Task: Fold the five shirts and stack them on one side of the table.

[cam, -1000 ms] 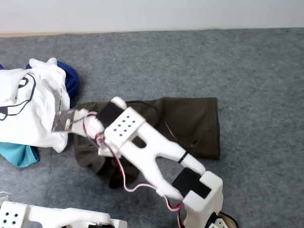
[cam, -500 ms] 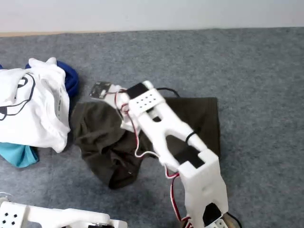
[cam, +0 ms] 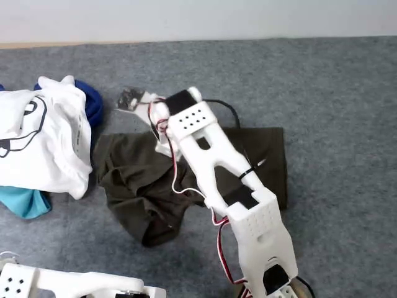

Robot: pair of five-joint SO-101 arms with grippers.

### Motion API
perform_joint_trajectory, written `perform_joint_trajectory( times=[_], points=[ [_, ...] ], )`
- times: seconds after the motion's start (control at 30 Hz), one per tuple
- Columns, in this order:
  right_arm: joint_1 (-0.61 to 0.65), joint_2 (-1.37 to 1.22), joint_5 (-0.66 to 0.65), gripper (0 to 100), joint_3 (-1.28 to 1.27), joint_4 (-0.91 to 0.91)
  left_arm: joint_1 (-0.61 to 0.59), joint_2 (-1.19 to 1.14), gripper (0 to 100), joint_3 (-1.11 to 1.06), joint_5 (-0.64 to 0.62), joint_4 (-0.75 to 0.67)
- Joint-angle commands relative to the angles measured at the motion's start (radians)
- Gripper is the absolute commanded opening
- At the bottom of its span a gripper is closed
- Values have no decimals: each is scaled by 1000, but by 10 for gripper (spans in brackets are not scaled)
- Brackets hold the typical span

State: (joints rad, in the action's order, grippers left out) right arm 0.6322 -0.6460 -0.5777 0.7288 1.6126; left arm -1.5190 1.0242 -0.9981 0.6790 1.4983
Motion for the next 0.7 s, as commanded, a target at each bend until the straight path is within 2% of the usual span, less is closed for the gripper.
perform_joint_trajectory(
  times=[0.0,0.1,0.33,0.47,0.67],
  points=[
    [67,19,9,139,167,113,5,14,98,4,6,-15],
    [147,18,8,139,187,177,5,14,98,2,6,-15],
    [282,-5,35,139,121,177,5,14,98,2,6,-20],
    [302,-76,110,139,121,176,5,14,98,2,6,-48],
    [311,-168,118,139,121,136,5,14,98,2,6,-57]
  ],
)
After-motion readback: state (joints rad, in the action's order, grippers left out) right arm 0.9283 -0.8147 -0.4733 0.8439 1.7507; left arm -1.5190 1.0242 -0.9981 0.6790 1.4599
